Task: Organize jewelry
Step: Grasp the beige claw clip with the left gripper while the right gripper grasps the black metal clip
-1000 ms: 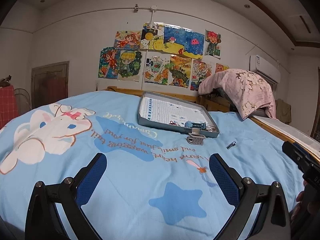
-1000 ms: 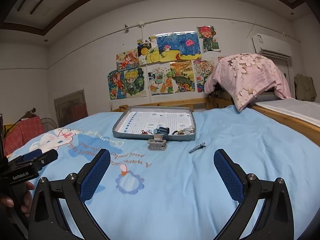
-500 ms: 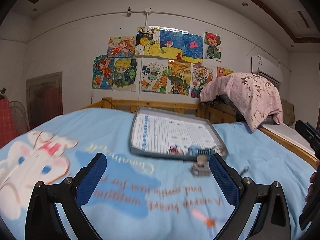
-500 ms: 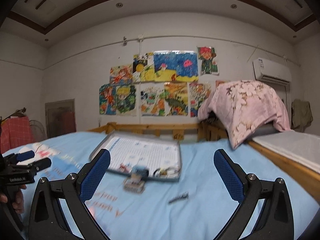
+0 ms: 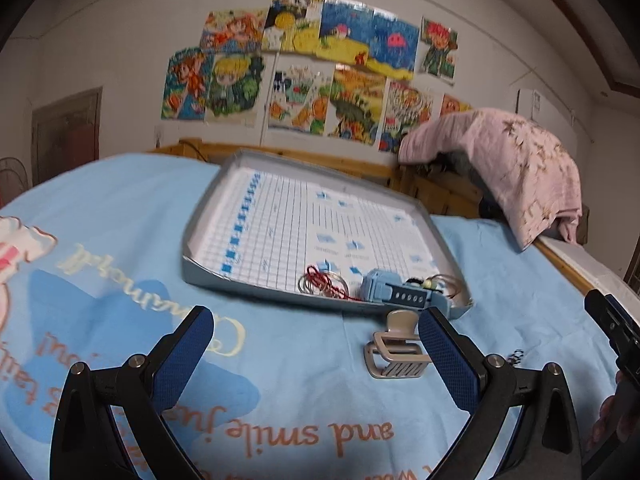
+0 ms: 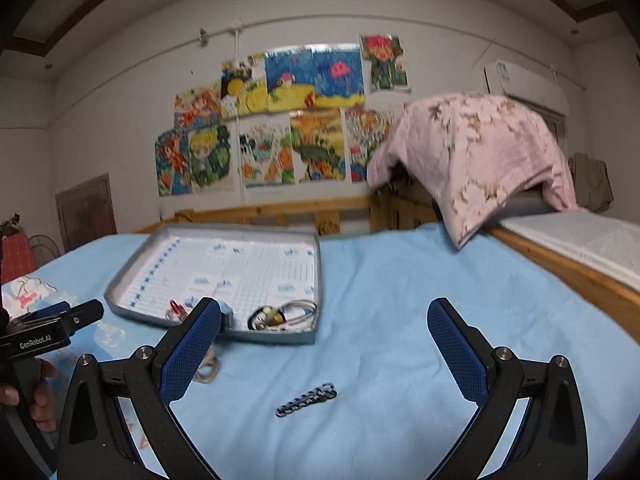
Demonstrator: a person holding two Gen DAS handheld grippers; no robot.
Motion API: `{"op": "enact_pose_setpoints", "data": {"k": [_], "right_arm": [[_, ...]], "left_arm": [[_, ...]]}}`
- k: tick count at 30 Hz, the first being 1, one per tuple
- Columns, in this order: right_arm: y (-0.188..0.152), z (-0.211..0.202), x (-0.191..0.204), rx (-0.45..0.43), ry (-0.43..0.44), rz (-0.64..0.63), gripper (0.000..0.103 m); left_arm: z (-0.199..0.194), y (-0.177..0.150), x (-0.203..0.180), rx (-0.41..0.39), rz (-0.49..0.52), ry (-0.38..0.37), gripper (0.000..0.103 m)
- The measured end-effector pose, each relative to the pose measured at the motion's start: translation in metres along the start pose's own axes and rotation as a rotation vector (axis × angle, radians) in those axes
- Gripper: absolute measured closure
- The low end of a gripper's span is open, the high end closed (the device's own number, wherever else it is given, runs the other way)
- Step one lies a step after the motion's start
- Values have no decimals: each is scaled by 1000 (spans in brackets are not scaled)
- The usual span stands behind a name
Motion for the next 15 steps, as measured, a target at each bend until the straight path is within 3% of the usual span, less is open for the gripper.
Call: {"op": "enact_pose_setpoints", "data": {"k": [4, 11, 15], "right_arm": [[0, 20, -4, 4, 30, 40, 2], [-29, 52, -2, 129, 55, 26, 4], [-42, 65, 0, 192, 62, 17, 29]], "left_arm": [[19, 5, -2, 23, -14, -7, 0], [44, -1, -9, 103, 28, -59, 0], [52, -8, -12, 131, 44, -80, 0]]}}
Point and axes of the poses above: each gripper's, at about its wrist camera, not at the fingertips, and z roughly the way its jaws point, x to its left, y to its top, the point moved 3 cm from there along z, roughly the way its jaws point, and after that the axes turned 7 degrees about x, right-handed, at the moved point
